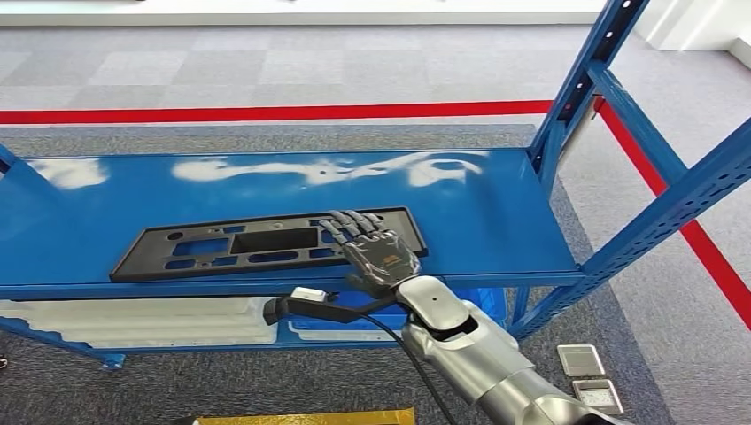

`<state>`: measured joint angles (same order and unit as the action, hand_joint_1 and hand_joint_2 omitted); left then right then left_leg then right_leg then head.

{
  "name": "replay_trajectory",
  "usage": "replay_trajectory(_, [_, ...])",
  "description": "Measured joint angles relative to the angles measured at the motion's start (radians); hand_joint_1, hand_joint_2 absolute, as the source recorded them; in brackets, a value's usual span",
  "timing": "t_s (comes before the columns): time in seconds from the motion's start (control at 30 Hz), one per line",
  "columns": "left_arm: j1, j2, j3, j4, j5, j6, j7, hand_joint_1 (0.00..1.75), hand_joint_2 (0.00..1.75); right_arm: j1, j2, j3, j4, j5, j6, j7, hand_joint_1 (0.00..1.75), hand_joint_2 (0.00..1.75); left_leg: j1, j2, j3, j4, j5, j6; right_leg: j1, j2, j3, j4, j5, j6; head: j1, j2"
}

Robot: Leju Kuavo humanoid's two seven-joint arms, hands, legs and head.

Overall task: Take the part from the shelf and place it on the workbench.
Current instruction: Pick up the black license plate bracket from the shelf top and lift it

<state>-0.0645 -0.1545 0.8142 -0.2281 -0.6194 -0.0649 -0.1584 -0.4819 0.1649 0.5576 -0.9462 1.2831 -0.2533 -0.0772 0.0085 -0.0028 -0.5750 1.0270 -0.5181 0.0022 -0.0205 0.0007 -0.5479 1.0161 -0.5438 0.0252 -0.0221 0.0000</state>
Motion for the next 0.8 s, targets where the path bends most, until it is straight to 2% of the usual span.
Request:
replay_trajectory(0.27, [0.0, 0.0, 0.0, 0.0, -0.023, 0.001, 0.0, 0.0, 0.0, 0.0, -0.015, -0.011, 0.029, 0.094, -0.079, 0.046, 0.0, 1.75, 0.0, 0.0, 0.0, 0.0, 0.0, 0.0, 0.0, 0.0, 0.0, 0.0, 0.0, 0.0, 0.0, 0.0])
replay_trajectory(0.67, [0.0, 0.0, 0.001, 0.0, -0.067, -0.011, 0.0, 0.0, 0.0, 0.011, -0.033, -0.101, 0.058, 0.178, -0.191, 0.064, 0.0, 1.75, 0.0, 0.0, 0.0, 0.0, 0.0, 0.0, 0.0, 0.0, 0.0, 0.0, 0.0, 0.0, 0.0, 0.0])
replay_trajectory(0.73, [0.0, 0.0, 0.001, 0.0, -0.073, -0.014, -0.001, 0.0, 0.0, 0.011, -0.036, -0.113, 0.068, 0.175, -0.207, 0.059, 0.14, 1.75, 0.0, 0.0, 0.0, 0.0, 0.0, 0.0, 0.0, 0.0, 0.0, 0.0, 0.0, 0.0, 0.0, 0.0])
replay_trajectory(0.8, [0.0, 0.0, 0.001, 0.0, -0.078, -0.016, -0.001, 0.0, 0.0, 0.011, -0.039, -0.124, 0.082, 0.168, -0.221, 0.054, 0.21, 1.75, 0.0, 0.0, 0.0, 0.0, 0.0, 0.0, 0.0, 0.0, 0.0, 0.0, 0.0, 0.0, 0.0, 0.0])
